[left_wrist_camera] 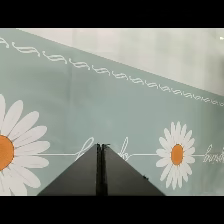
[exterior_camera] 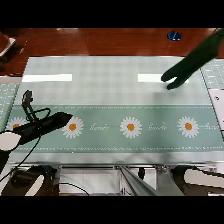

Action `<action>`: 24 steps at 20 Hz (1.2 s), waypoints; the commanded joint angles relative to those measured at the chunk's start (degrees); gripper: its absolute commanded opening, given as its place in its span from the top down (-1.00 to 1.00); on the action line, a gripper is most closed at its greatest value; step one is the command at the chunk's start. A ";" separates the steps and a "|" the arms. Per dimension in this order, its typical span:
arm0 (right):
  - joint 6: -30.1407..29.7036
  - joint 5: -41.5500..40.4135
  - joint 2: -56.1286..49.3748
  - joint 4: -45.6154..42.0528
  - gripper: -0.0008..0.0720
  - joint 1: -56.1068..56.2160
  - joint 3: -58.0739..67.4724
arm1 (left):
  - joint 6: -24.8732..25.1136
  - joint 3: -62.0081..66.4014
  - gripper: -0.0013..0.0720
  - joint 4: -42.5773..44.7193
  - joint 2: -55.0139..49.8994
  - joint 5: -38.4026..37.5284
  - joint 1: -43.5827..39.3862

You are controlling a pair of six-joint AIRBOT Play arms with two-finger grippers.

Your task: Fold the shirts.

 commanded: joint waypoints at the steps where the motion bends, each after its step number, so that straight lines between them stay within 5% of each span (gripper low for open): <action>1: 3.54 4.83 5.31 -0.39 0.92 -10.38 -5.53 | 0.00 -0.02 0.91 0.02 -0.04 0.24 0.02; 8: 4.68 7.54 23.82 -9.90 0.92 -31.12 -31.43 | 0.02 -0.02 0.92 0.02 -0.04 4.02 0.02; 14: 6.78 8.39 37.57 -31.82 0.91 -46.60 -51.32 | 0.02 -0.02 0.92 0.02 -0.02 5.95 0.02; 15: 8.90 8.24 39.06 -36.70 0.67 -46.64 -54.05 | 0.00 -0.02 0.91 0.00 -0.02 5.92 0.02; 16: 9.22 8.61 39.45 -38.64 0.09 -46.64 -56.04 | 0.00 -0.02 0.92 0.00 -0.04 5.92 0.02; 17: 8.92 8.48 39.50 -38.42 -0.14 -46.64 -57.24 | 0.00 -0.02 0.92 0.00 -0.04 5.97 0.02; 18: 8.92 7.26 39.47 -37.77 -0.14 -46.64 -57.35 | 0.00 -0.02 0.91 0.00 -0.04 6.05 0.02; 21: 8.11 -4.59 37.70 -26.51 0.01 -46.64 -53.22 | 3.37 1.86 0.91 0.04 -0.24 12.37 0.70; 23: 2.14 -11.34 32.79 -7.21 0.74 -44.96 -45.88 | 5.81 9.27 0.92 0.04 -2.89 13.27 3.67; 24: -1.60 -14.12 29.75 2.69 0.91 -42.05 -42.12 | 7.50 14.62 0.92 0.04 -5.38 12.24 4.90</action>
